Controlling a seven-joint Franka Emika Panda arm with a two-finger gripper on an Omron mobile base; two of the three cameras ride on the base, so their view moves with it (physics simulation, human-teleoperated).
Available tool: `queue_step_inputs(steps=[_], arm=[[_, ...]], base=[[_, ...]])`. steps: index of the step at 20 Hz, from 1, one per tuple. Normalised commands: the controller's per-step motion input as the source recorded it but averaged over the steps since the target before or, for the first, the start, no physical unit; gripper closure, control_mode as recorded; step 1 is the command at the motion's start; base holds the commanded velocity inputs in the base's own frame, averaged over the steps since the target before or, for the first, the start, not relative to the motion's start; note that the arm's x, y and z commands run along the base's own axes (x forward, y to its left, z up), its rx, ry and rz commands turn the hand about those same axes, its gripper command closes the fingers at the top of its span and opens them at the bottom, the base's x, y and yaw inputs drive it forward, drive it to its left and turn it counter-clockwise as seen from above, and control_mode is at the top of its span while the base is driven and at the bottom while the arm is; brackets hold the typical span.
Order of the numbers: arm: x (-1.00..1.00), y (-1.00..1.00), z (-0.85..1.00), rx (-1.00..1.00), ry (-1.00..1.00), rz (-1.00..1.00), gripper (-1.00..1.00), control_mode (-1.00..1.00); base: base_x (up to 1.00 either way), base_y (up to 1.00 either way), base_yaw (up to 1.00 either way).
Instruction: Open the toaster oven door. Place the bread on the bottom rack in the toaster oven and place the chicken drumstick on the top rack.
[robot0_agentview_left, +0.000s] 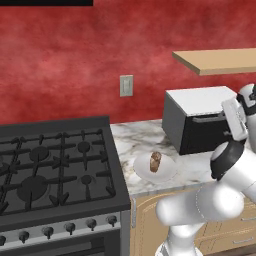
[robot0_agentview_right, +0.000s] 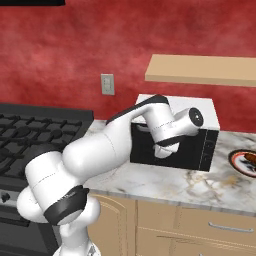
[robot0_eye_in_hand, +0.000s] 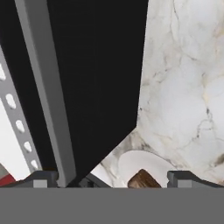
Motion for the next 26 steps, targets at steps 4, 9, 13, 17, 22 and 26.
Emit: queue_step_inputs(steps=[4, 9, 13, 17, 22, 26], arm=[[0.24, 0.0, -0.08, 0.0, -0.11, 0.0, -1.0, -1.0], [0.24, 0.0, -0.22, -0.01, -0.06, 0.0, -1.0, -1.0], [0.16, 0.0, -0.2, -0.01, -0.07, 0.0, -1.0, -1.0], [0.17, 0.0, -0.22, -0.01, -0.05, 0.0, -1.0, -1.0], [0.24, 0.0, -0.19, -0.02, -0.08, 0.0, -1.0, -1.0], [0.22, 0.0, -0.01, 0.0, -0.05, 0.0, -1.0, -1.0]], base=[[0.0, 0.0, 0.0], [0.0, 0.0, 0.0], [0.0, 0.0, 0.0], [0.0, 0.0, 0.0], [0.0, 0.0, 0.0], [0.0, 0.0, 0.0]])
